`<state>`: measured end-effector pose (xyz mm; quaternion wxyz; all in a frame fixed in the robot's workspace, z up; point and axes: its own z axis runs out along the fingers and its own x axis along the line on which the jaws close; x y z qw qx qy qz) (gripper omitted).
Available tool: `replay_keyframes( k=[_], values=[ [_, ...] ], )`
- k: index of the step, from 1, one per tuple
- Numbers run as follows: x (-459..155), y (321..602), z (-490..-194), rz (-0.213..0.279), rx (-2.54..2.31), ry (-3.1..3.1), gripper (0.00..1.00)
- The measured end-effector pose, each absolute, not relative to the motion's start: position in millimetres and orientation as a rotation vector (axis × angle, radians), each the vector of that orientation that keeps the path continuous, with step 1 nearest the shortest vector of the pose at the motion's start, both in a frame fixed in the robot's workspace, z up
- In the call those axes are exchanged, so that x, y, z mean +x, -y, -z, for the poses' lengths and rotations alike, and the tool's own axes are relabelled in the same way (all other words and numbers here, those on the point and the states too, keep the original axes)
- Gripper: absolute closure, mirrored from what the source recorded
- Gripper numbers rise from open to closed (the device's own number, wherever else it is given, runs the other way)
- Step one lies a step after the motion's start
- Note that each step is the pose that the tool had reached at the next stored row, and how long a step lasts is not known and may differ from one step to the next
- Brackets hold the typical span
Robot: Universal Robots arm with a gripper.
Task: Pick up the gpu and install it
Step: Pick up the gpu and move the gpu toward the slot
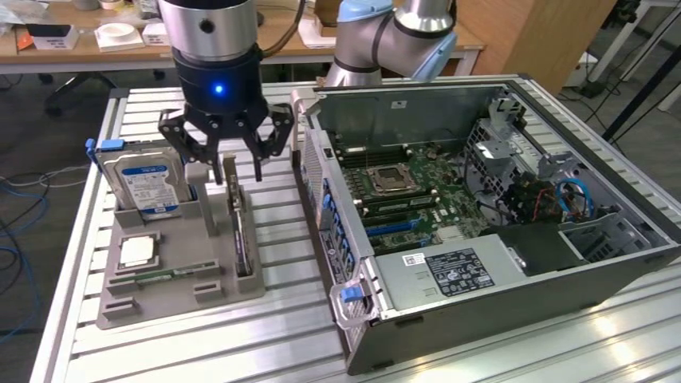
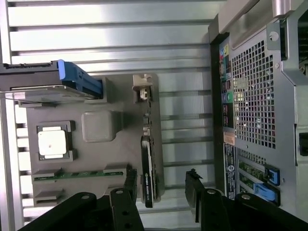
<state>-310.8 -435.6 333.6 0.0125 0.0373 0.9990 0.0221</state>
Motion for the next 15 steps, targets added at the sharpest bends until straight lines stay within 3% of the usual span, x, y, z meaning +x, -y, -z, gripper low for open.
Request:
replay_keyframes(
  k=[15],
  values=[
    [-310.6,440.3,-321.0,-0.069,0.116,-3.114,0.47]
  ],
)
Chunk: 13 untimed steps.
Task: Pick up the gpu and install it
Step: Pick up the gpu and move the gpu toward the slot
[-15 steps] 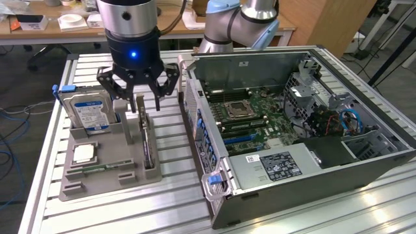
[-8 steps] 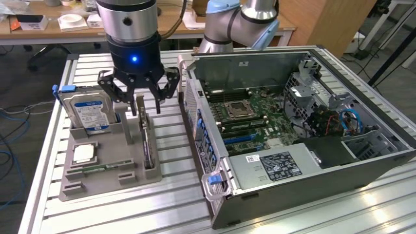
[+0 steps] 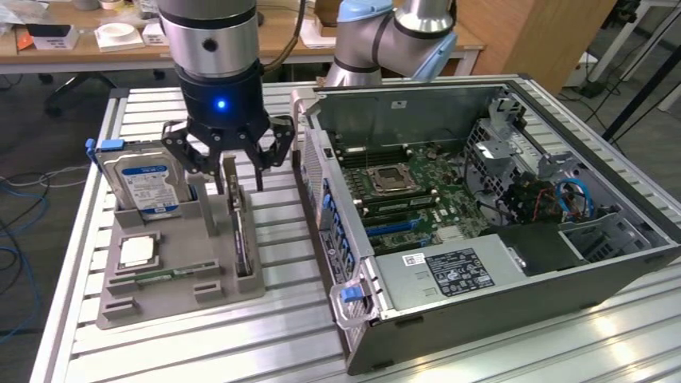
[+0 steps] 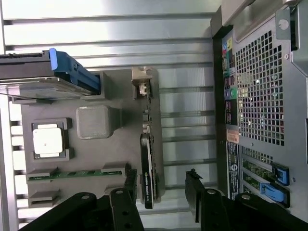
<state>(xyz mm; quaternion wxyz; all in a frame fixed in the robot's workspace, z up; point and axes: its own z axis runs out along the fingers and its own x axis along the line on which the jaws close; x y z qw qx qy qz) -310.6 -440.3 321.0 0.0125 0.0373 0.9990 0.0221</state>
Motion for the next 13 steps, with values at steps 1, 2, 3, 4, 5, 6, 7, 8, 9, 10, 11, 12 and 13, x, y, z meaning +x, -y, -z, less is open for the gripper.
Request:
replay_keyframes(
  k=[1,2,3,4,5,6,7,8,9,10,11,12,13],
  values=[
    [-310.6,440.4,-320.0,-0.069,0.116,-3.114,0.47],
    [-310.6,440.5,-319.0,-0.069,0.116,-3.114,0.47],
    [-310.6,440.6,-318.1,-0.069,0.116,-3.114,0.47],
    [-310.6,440.7,-317.2,-0.069,0.116,-3.114,0.47],
    [-310.6,440.8,-316.2,-0.069,0.116,-3.114,0.47],
    [-310.6,440.9,-315.3,-0.069,0.116,-3.114,0.47],
    [-310.6,441.0,-314.4,-0.069,0.116,-3.114,0.47],
    [-310.6,441.2,-313.4,-0.069,0.116,-3.114,0.47],
    [-310.6,441.3,-312.5,-0.069,0.116,-3.114,0.47],
    [-310.6,441.4,-311.4,-0.069,0.116,-3.114,0.47],
    [-310.6,441.5,-310.5,-0.069,0.116,-3.114,0.47],
    [-310.6,441.6,-309.6,-0.069,0.116,-3.114,0.47],
    [-310.6,441.7,-308.6,-0.069,0.116,-3.114,0.47]
  ],
)
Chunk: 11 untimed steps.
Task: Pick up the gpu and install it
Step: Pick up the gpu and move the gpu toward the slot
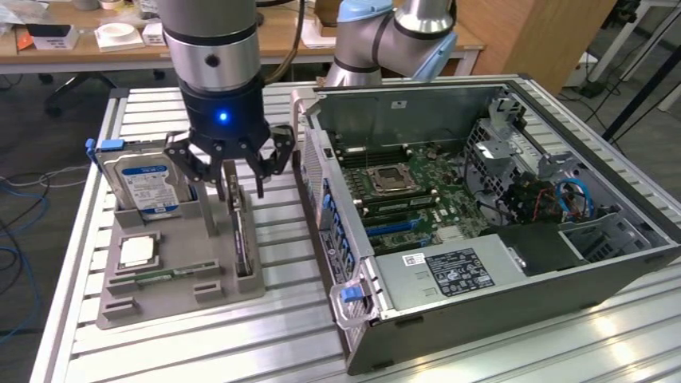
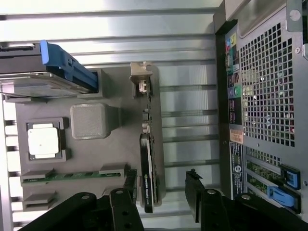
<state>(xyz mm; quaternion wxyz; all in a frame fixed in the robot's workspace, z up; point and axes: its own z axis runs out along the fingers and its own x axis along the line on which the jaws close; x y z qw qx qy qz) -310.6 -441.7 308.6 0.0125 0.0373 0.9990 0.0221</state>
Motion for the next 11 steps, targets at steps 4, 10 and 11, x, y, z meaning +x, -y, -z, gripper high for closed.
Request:
replay_keyframes(
  k=[4,10,11],
  values=[
    [-310.6,442.0,-304.9,-0.069,0.116,-3.114,0.47],
    [-310.7,442.2,-298.5,-0.069,0.116,-3.114,0.47],
    [-310.8,442.2,-297.3,-0.069,0.115,-3.114,0.47]
  ],
)
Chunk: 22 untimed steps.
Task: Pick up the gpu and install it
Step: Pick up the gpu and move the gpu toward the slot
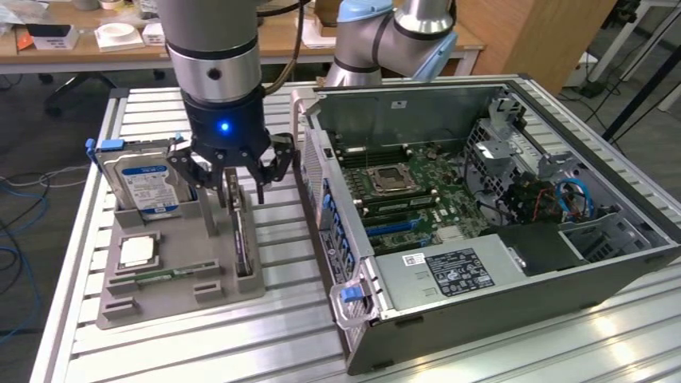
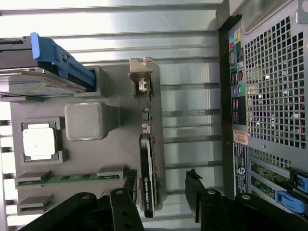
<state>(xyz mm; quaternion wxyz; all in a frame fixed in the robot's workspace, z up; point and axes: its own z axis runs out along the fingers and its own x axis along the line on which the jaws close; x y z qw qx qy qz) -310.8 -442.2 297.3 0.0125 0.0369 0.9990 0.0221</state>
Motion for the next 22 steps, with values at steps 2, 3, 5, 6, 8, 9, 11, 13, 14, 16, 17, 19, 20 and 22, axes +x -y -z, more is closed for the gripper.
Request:
replay_keyframes(
  k=[2,3,5,6,8,9,11,13,14,16,17,19,20,22],
  values=[
    [-311.4,442.2,-295.0,-0.069,0.115,-3.114,0.47],
    [-311.7,442.2,-294.0,-0.069,0.114,-3.113,0.47],
    [-311.9,442.2,-292.6,-0.069,0.114,-3.114,0.47],
    [-311.9,442.2,-292.5,-0.069,0.114,-3.114,0.47],
    [-312.2,442.1,-291.1,-0.069,0.114,-3.113,0.47],
    [-312.6,442.1,-290.4,-0.069,0.115,-3.113,0.47],
    [-313.8,442.1,-288.8,-0.069,0.114,-3.113,0.47],
    [-314.9,442.1,-286.9,-0.069,0.114,-3.111,0.47],
    [-315.2,442.1,-285.8,-0.069,0.113,-3.111,0.47],
    [-316.0,442.2,-284.0,-0.069,0.112,-3.110,0.47],
    [-316.2,442.2,-282.9,-0.069,0.112,-3.110,0.47],
    [-316.8,442.1,-281.0,-0.069,0.111,-3.109,0.47],
    [-317.0,442.1,-280.1,-0.069,0.111,-3.109,0.47],
    [-317.5,442.1,-278.1,-0.069,0.110,-3.108,0.47]
  ],
)
